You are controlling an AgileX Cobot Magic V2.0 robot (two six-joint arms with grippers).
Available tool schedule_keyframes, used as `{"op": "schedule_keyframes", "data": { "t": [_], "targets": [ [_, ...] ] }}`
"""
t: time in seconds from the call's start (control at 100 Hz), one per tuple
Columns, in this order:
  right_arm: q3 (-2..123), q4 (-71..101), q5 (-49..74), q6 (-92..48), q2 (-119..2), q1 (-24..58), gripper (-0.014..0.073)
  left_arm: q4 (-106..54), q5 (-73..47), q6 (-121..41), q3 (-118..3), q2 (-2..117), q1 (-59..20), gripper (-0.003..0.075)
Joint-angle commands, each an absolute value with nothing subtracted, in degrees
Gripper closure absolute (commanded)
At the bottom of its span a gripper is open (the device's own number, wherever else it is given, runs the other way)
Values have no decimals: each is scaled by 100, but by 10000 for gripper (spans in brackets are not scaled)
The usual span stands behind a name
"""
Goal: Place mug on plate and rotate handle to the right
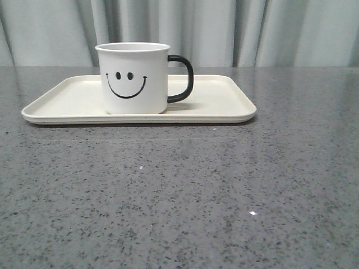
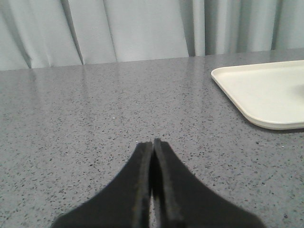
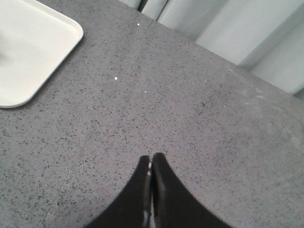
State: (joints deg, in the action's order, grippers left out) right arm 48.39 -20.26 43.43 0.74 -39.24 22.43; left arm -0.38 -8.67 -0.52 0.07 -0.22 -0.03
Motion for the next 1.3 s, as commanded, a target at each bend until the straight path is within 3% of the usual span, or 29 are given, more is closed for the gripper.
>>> {"op": "schedule_keyframes", "data": {
  "t": [0.0,0.29,0.85,1.14,1.29],
  "targets": [
    [4701,-2031,3654,88,-3728,2200,659,-94,-403,0,54,-189,-22,740],
    [3091,-1733,1388,243,-2638,1822,659,-94,-403,0,54,-189,-22,740],
    [970,-351,531,243,-784,137,659,-94,-403,0,54,-189,-22,740],
    [-156,-244,-743,251,-554,69,659,-94,-403,0,54,-189,-22,740],
    [-156,-244,-448,251,-515,82,659,-94,-403,0,54,-189,-22,740]
  ]
}}
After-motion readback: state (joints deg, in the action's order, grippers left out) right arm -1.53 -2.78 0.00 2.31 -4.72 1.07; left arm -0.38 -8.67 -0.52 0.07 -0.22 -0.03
